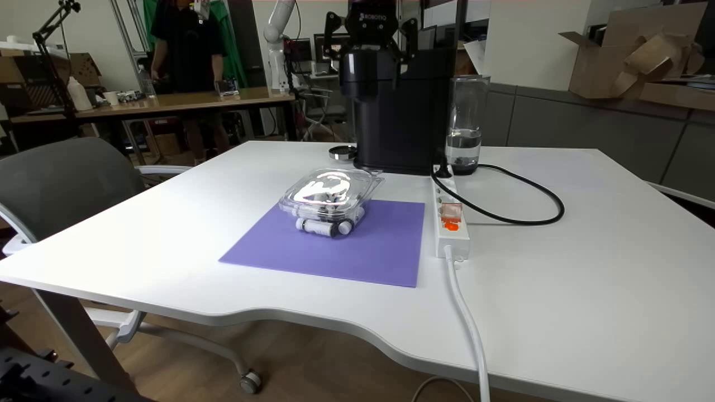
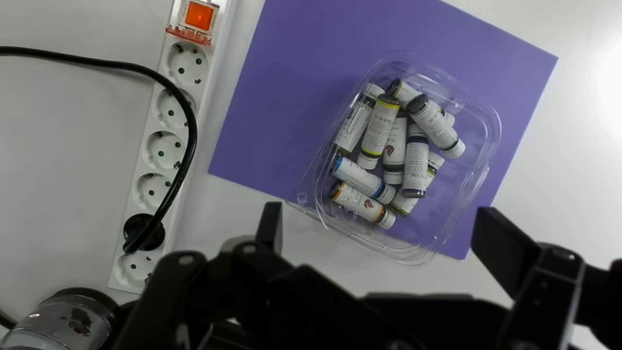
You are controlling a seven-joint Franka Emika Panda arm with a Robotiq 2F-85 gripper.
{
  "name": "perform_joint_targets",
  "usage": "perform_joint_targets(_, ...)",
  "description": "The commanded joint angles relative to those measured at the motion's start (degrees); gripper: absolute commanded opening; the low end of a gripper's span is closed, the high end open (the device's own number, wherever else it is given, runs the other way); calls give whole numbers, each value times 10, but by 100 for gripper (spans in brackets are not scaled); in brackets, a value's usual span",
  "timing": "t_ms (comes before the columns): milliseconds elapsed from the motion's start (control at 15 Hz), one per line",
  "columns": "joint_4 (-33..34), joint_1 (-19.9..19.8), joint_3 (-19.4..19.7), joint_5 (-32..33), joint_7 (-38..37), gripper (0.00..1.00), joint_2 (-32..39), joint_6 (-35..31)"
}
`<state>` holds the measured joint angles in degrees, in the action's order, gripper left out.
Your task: Open the bowl
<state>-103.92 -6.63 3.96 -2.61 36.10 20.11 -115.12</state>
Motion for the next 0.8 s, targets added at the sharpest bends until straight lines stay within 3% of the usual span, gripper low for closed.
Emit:
perform_joint_targets(0,1,-11,-12,5,-3,100,0,2)
perform_joint_targets(400,-20,-10,-18,37,6,100,40,-120)
perform_joint_targets(733,-12,-19,-32,42,10,100,95,-135)
